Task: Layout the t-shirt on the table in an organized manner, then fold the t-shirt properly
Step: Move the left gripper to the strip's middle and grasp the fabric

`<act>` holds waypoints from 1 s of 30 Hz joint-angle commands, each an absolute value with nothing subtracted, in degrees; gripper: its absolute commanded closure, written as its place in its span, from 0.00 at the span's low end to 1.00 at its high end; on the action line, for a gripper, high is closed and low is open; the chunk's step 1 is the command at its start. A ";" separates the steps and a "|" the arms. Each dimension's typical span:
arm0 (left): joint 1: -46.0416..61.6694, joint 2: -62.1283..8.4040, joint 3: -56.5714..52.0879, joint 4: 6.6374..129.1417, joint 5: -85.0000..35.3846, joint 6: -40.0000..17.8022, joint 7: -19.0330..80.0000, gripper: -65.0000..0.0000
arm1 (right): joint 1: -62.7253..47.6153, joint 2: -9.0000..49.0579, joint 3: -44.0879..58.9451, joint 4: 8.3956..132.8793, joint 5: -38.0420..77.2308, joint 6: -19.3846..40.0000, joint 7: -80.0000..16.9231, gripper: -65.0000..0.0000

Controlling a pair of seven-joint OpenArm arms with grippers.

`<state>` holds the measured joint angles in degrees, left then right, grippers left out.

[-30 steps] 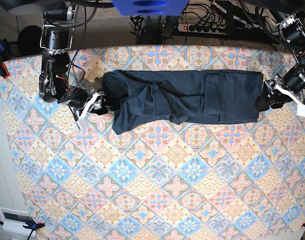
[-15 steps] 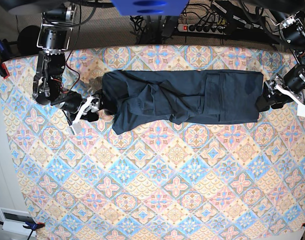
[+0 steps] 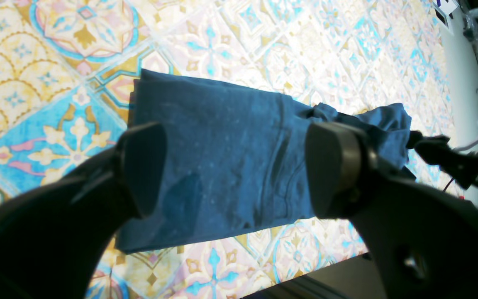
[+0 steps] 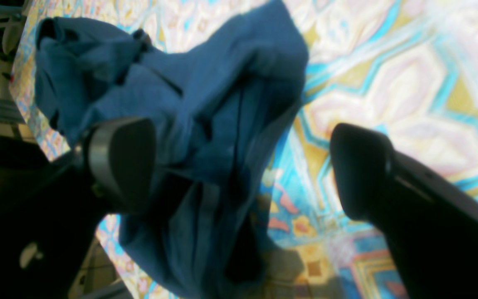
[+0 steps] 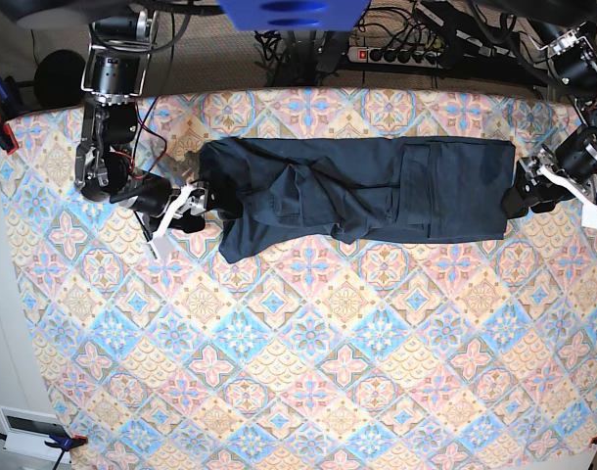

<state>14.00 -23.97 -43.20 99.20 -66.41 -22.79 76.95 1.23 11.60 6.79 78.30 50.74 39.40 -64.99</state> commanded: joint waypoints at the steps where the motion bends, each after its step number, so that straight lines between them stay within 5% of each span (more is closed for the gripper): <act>1: 13.58 -25.10 -43.47 99.91 -67.65 -23.08 76.09 0.21 | 1.63 12.26 6.99 79.16 52.09 40.00 -63.69 0.00; 20: 2.59 -6.81 -29.05 107.47 -67.56 -23.08 76.26 0.21 | 0.40 12.18 1.54 75.82 51.82 40.00 -58.51 0.00; 30: 1.71 -6.29 -25.98 107.30 -62.99 -22.99 76.18 0.21 | -0.84 12.09 0.92 72.75 51.74 40.00 -53.85 0.00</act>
